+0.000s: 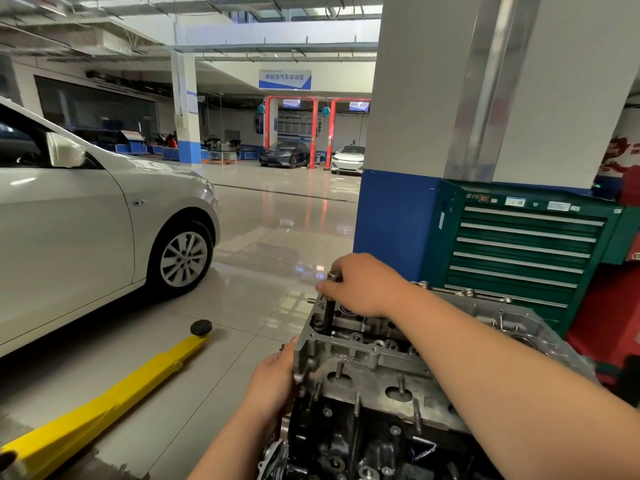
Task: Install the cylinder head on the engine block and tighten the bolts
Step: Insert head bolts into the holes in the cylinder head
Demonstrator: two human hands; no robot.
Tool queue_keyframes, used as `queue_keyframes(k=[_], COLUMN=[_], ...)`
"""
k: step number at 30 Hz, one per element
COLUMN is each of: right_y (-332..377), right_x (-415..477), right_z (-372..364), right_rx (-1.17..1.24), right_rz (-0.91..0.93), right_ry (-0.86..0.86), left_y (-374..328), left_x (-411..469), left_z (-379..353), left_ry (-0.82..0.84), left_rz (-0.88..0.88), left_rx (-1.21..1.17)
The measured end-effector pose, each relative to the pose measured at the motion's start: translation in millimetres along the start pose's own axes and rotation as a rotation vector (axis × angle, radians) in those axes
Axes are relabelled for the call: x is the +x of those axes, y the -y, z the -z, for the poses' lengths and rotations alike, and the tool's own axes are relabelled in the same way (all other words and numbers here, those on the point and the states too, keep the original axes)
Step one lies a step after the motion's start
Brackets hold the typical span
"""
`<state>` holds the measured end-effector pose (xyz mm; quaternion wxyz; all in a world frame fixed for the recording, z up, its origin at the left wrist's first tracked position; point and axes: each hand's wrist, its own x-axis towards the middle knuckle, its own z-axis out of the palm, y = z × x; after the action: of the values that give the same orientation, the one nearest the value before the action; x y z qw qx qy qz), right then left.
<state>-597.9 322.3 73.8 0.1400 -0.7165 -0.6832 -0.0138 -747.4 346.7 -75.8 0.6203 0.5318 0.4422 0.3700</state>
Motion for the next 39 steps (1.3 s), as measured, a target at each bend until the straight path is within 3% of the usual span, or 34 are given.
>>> queue_keyframes(k=[6, 20, 25, 30, 35, 39], right_y=[4, 32, 32, 26, 34, 34], right_x=[6, 20, 19, 20, 23, 18], right_z=[7, 39, 34, 29, 20, 37], right_rx=[0.117, -0.144, -0.017, -0.04, -0.444, -0.173], right_rz=[-0.026, 0.157, 0.166, 0.102, -0.036, 0.049], right_ry=[-0.179, 0.234, 0.233, 0.199, 0.085, 0.275], left_y=[1, 1, 2, 1, 2, 4], left_x=[1, -4, -4, -3, -3, -3], left_z=[1, -1, 1, 1, 1, 1], left_ry=[0.019, 0.041, 0.045, 0.03, 0.031, 0.033], left_rz=[-0.02, -0.012, -0.022, -0.041, -0.034, -0.043], left_rx=[0.044, -0.089, -0.035, 0.026, 0.006, -0.017])
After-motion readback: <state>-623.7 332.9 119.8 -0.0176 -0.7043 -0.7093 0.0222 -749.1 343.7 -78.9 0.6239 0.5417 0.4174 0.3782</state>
